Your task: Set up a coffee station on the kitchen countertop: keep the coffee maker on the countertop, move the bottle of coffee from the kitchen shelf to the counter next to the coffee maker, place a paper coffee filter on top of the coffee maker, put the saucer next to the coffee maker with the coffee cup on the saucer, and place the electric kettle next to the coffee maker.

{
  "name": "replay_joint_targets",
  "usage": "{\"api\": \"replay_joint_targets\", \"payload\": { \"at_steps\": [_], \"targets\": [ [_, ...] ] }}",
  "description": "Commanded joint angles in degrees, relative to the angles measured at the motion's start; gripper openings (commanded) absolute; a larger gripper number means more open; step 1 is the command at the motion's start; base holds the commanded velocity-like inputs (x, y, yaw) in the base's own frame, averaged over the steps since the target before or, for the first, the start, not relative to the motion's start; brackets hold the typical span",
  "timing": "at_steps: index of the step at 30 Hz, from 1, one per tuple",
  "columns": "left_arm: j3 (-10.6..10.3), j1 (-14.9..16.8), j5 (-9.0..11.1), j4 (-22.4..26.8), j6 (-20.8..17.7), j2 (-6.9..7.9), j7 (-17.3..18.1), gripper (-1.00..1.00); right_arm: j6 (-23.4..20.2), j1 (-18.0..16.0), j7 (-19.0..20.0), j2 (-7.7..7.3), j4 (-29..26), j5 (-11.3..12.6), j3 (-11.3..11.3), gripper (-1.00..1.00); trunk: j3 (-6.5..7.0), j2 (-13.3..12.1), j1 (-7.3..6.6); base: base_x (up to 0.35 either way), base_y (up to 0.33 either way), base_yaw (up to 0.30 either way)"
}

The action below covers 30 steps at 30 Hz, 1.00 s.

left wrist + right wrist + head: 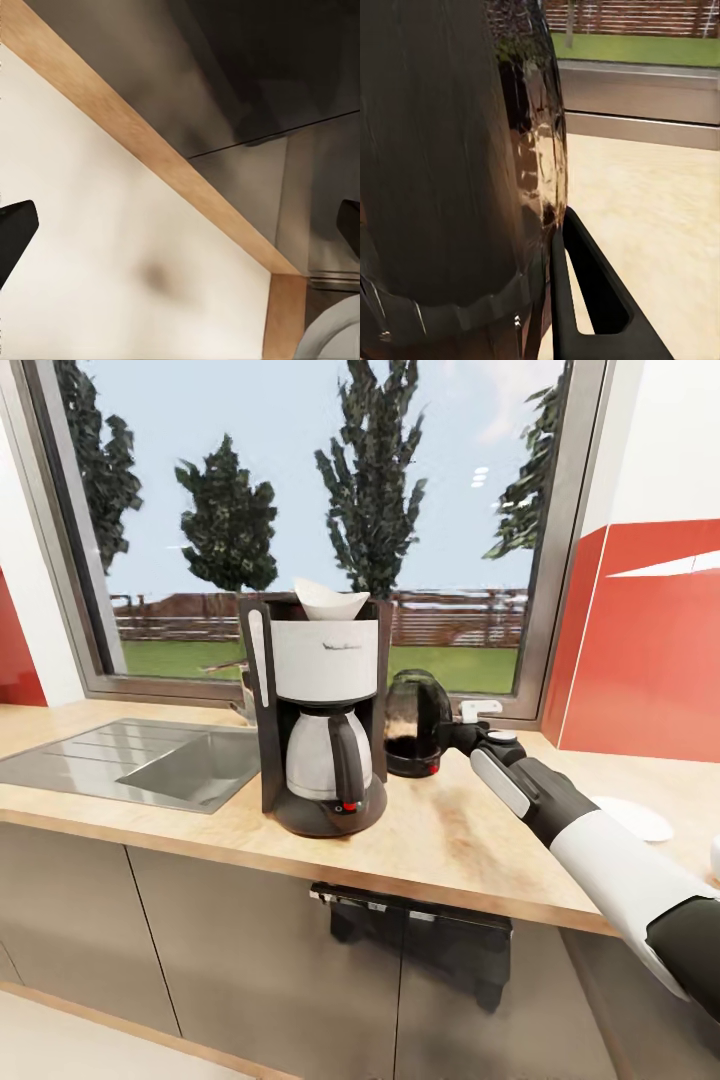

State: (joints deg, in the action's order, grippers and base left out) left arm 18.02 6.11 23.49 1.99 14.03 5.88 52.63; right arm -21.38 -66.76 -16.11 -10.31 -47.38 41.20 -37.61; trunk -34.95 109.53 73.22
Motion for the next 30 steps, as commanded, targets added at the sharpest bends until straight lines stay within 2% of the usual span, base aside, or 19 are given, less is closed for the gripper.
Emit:
{"api": "replay_joint_targets", "payload": {
  "at_steps": [1, 13, 16, 30],
  "targets": [
    [0.45, 0.04, -0.46, -0.06, 0.32, 0.01, 0.14, 1.00, -0.15, -0.04, -0.58, -0.10, 0.01, 0.82, -0.42, -1.00, -0.08, 0.02, 0.00, 0.000, 0.000, 0.000],
    [0.44, 0.04, -0.46, -0.06, 0.33, 0.01, 0.10, 1.00, -0.15, -0.04, -0.58, -0.09, 0.01, 0.87, -0.41, -1.00, -0.08, 0.02, 0.00, 0.000, 0.000, 0.000],
    [0.44, 0.04, -0.46, -0.06, 0.31, 0.01, 0.10, 1.00, -0.15, -0.04, -0.57, -0.07, 0.01, 0.85, -0.41, -1.00, -0.62, 1.22, 0.66, 0.000, 0.000, 0.000],
    [0.44, 0.04, -0.46, -0.06, 0.30, 0.01, 0.18, 1.00, -0.15, -0.04, -0.58, -0.12, 0.01, 0.82, -0.36, -1.00, -0.62, 1.22, 0.66, 0.000, 0.000, 0.000]
  ]
}}
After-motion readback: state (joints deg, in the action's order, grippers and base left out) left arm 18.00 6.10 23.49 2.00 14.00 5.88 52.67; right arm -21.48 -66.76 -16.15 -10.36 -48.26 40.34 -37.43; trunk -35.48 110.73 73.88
